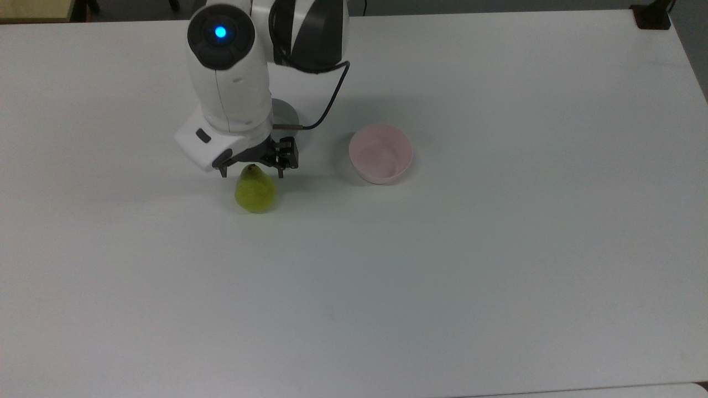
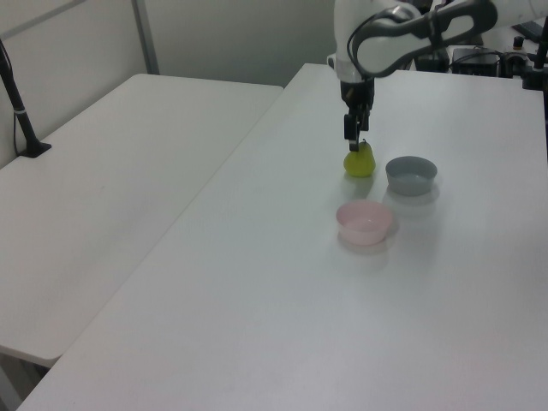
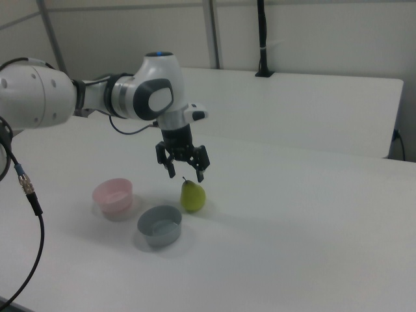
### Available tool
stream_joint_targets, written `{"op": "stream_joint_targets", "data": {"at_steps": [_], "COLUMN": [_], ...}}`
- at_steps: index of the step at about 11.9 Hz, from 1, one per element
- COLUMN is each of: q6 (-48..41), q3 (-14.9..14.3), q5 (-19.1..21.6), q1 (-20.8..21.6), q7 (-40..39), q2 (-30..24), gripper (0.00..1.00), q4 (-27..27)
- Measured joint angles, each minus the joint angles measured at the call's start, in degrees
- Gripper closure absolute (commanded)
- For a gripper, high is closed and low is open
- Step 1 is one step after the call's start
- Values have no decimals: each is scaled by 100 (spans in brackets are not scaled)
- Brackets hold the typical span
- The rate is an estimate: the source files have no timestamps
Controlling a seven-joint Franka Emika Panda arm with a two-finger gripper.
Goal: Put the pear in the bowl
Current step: 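Close the gripper around the green pear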
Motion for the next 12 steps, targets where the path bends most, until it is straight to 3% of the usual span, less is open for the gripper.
{"op": "stream_joint_targets", "data": {"at_steps": [4,5,7,8,9,12], "q6": [244,304,320,320,320,320], "q3": [-32,-32,-32,-32,-32,-33], "q5": [-111,-151,-172,-198,-216,-222], "q1": [-7,-7,-3,0,3,3], "q7": [-271,-299,-319,-325,-326,-329], "q2": [224,268,318,317,314,310], "gripper": [1,13,58,74,81,84], "q4": [-153,-193,-200,-197,-187,-174]}}
